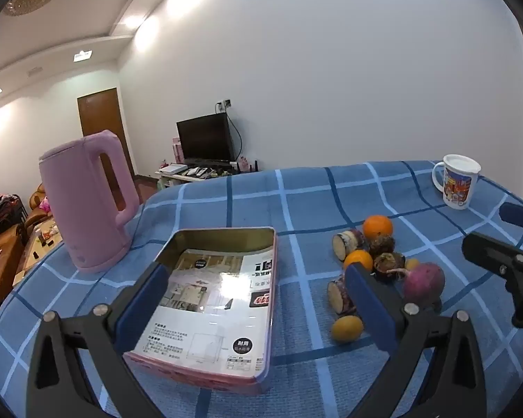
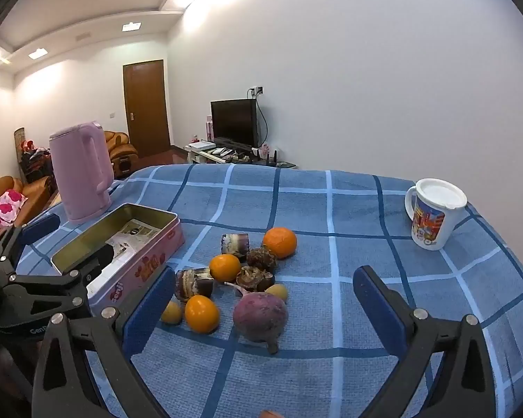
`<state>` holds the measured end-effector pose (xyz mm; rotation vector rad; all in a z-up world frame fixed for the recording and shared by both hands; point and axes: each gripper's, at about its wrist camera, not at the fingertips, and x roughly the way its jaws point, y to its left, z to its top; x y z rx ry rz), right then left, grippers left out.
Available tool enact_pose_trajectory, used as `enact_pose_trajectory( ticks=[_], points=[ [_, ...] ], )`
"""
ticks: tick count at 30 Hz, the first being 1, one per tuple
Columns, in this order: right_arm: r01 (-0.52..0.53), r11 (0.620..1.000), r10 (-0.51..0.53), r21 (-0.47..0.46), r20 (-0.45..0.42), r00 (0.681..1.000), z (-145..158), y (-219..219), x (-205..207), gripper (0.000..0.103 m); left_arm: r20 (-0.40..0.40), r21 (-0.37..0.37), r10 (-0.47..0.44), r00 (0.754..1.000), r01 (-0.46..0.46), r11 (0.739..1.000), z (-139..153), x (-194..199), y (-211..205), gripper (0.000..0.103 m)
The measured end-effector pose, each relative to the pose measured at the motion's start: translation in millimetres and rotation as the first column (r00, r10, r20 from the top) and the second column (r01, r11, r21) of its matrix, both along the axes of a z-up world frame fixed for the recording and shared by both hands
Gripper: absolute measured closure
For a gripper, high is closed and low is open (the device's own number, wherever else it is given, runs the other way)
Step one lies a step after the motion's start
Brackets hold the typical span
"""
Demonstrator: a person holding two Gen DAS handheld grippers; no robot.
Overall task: Organize fruits
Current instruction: 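Move both grippers toward the fruit cluster beside the tin box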
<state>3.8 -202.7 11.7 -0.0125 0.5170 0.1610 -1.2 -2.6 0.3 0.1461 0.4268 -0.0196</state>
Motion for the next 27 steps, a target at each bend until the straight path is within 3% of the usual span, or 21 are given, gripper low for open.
enact_pose_trajectory(
  ticks=[3, 12, 27],
  points=[
    [0.002, 1.0, -0.002, -0.002, 0.004, 1.0, -1, -2, 1, 0.001, -0.032, -0.037, -0.011, 0.999, 0.01, 0.999, -7, 4, 4, 0.0],
    [0.027, 1.0, -0.027, 0.011, 0.009, 1.0, -9, -11, -8, 0.001, -0.029, 0.007, -0.018, 0.999, 0.019, 1.0, -16, 5, -8, 0.0],
    [0.04, 0.999, -0.04, 0.015, -0.001, 0.999, -14, -12, -7, 0.001, -0.06, 0.012, 0.012, 0.998, -0.011, 1.0, -24, 16, -2, 0.0]
  ],
)
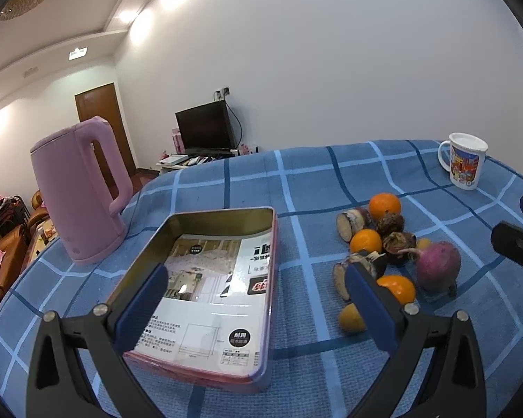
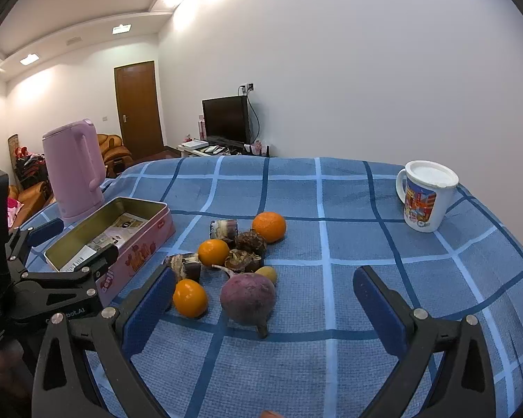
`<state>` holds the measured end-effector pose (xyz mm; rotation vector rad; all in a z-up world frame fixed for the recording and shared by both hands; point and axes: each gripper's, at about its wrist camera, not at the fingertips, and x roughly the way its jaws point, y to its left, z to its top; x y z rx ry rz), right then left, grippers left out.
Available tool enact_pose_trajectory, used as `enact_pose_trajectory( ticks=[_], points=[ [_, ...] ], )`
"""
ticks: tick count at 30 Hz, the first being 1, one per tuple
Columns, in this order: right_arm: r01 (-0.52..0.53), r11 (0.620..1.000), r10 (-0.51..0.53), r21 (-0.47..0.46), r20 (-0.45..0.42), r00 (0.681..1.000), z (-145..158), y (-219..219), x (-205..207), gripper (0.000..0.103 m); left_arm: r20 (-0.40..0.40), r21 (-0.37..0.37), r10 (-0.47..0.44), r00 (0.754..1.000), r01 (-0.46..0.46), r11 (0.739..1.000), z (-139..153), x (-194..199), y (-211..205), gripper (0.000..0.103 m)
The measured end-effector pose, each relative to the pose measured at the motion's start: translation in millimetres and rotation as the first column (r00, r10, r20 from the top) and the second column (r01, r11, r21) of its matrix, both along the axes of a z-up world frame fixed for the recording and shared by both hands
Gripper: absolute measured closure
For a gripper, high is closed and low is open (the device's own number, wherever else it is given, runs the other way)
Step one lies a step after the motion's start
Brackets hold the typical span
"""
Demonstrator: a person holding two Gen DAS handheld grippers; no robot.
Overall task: Organize fruits
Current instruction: 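Move both grippers toward the fruit cluster beside the tin box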
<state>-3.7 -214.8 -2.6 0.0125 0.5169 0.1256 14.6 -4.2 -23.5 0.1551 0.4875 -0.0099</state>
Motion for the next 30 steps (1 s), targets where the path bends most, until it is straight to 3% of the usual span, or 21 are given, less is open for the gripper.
enact_pose_trajectory(
  ticks=[8, 20, 30],
  points=[
    [0.018, 1.0, -0.018, 0.002, -0.007, 1.0, -2, -2, 2, 0.001, 0.001, 0.012, 0.001, 1.0, -0.001, 1.0, -2, 1, -1, 0.0],
    [0.046, 0.999, -0.046, 0.008, -0.013, 0.999, -6, -6, 7, 0.001, 0.012, -0.009, 0.083, 0.996, -0.083, 0.997, -4, 8, 30, 0.0],
    [0.051, 0.999, -0.051, -0.016, -0.026, 0.998, -9, -2, 14, 0.001, 0.004, 0.01, 0.051, 0.999, -0.051, 0.999, -6, 7, 16, 0.0]
  ],
)
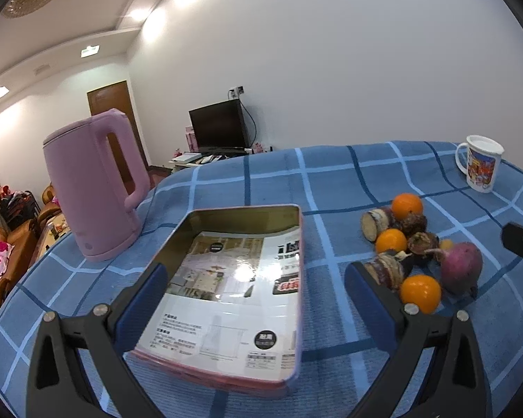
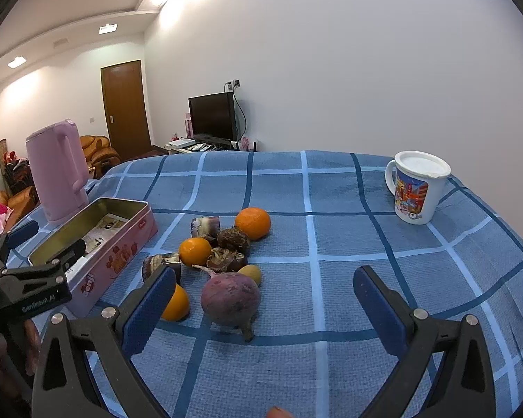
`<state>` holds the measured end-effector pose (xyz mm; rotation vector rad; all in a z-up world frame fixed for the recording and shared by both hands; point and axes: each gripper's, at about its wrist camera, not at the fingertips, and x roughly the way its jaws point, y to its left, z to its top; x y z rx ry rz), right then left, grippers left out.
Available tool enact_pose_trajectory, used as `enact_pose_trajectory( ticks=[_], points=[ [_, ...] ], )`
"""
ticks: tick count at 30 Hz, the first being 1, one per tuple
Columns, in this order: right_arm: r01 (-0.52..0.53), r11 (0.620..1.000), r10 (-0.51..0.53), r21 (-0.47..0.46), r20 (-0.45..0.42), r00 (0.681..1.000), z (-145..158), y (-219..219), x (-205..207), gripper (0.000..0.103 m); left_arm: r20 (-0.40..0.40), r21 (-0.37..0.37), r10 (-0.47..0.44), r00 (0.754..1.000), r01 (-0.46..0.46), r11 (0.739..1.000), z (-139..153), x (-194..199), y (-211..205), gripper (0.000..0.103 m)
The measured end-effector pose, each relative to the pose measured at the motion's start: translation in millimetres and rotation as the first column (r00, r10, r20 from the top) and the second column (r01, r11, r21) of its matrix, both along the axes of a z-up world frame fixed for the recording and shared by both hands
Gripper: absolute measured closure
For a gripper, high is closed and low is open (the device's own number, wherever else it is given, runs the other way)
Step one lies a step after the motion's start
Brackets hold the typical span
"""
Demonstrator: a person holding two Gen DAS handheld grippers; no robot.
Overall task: Organize fruits
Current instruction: 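Move both grippers toward the fruit cluster beside the tin box, then grasp the purple beet with the right gripper while the left gripper grasps a small yellow fruit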
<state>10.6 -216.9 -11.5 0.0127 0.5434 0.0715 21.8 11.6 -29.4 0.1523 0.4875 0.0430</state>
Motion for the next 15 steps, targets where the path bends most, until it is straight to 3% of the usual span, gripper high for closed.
enact_pose_trajectory(
  ticks=[10, 15],
  points=[
    [-0.029, 0.997, 0.023, -0.07, -0.086, 0.996, -13, 19, 31, 0.002, -0.012, 0.012, -0.012, 1.0, 0.012, 1.0, -4, 2, -9, 0.0],
    [-0.038, 0.996, 0.027, -0.077, -0.146, 0.989, -26, 23, 43, 0.011, -0.017, 0.003, -0.015, 1.0, 0.015, 1.0, -4, 2, -8, 0.0]
  ],
)
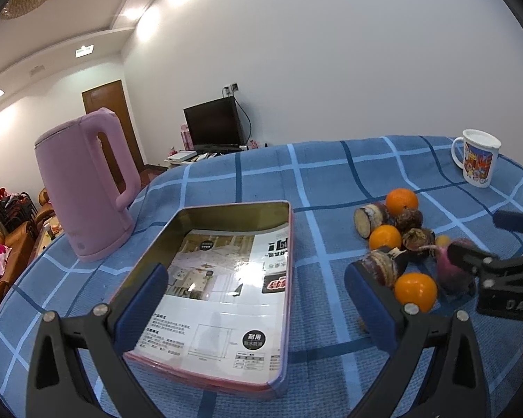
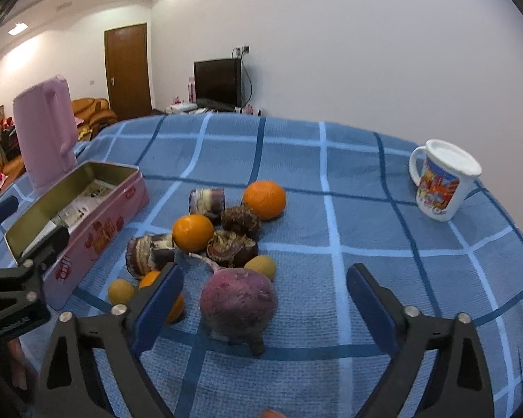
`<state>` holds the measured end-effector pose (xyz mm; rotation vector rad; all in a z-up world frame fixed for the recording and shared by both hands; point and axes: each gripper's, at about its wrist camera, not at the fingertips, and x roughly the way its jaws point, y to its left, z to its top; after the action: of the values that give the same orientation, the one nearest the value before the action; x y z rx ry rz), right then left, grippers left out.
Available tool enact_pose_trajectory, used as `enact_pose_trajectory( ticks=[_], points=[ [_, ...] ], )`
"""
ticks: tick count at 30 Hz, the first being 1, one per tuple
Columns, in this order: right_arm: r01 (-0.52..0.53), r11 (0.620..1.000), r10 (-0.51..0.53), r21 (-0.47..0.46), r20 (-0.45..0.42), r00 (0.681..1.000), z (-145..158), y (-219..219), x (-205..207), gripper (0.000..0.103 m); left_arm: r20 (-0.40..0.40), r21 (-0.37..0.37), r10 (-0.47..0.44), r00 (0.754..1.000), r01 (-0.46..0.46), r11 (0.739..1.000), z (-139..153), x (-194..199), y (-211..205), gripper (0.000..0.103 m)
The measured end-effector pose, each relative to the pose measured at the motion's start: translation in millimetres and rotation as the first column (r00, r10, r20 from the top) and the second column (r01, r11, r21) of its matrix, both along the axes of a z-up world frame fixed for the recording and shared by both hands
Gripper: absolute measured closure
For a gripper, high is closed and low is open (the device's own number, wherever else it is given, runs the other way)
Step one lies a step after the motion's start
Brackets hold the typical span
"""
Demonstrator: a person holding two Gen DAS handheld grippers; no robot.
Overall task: Organize fruits
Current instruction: 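Grasp the purple beet with the right gripper while the left gripper grasps a small yellow fruit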
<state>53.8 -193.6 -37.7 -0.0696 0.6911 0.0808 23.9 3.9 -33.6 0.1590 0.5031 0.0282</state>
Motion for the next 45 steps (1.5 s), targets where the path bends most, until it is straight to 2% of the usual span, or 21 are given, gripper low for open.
enact_pose_trajectory(
  ticks=[5, 9, 24, 26, 30, 33, 37, 42, 44, 45],
  points=[
    [-0.012, 1.0, 0.012, -0.005, -0.042, 0.999, -10, 3, 6, 0.014, -0.013, -0.005, -0.002, 1.0, 0.002, 1.0, -1, 3, 0, 0.0],
    [-0.022, 1.0, 0.023, 0.008, -0.074, 0.997, -15, 3, 12, 0.022, -0.029, -0.01, -0.006, 1.0, 0.006, 1.0, -3, 6, 0, 0.0],
    [-0.03, 0.999, 0.035, 0.041, -0.124, 0.992, -21, 0, 20, 0.029, -0.051, -0.012, -0.012, 0.999, 0.012, 1.0, -5, 10, -2, 0.0],
    [-0.035, 0.999, 0.04, 0.04, -0.139, 0.99, -22, 1, 22, 0.031, -0.051, -0.011, -0.017, 0.999, 0.017, 1.0, -5, 9, -3, 0.0],
    [-0.065, 0.997, 0.07, 0.04, -0.164, 0.984, -25, 7, 25, 0.047, -0.043, -0.013, -0.026, 0.999, 0.026, 1.0, -4, 8, -4, 0.0],
    [-0.06, 0.997, 0.066, 0.04, -0.152, 0.986, -24, 6, 23, 0.048, -0.033, -0.019, -0.041, 0.999, 0.041, 0.999, -3, 3, -6, 0.001],
    [-0.012, 0.997, 0.02, 0.073, -0.101, 0.995, -18, -3, 17, 0.048, -0.052, -0.021, -0.094, 0.994, 0.093, 0.995, -2, 0, -20, 0.008],
    [0.029, 0.99, -0.017, 0.139, -0.087, 0.996, -16, -17, 16, 0.048, -0.088, -0.016, -0.162, 0.983, 0.161, 0.987, -4, -3, -42, 0.016],
    [0.034, 0.987, -0.021, 0.154, -0.088, 0.996, -16, -19, 17, 0.048, -0.115, -0.017, -0.179, 0.977, 0.178, 0.984, -7, -1, -49, 0.029],
    [0.035, 0.987, -0.021, 0.16, -0.086, 0.996, -16, -21, 17, 0.048, -0.133, -0.016, -0.182, 0.974, 0.182, 0.983, -9, 0, -51, 0.033]
  ],
)
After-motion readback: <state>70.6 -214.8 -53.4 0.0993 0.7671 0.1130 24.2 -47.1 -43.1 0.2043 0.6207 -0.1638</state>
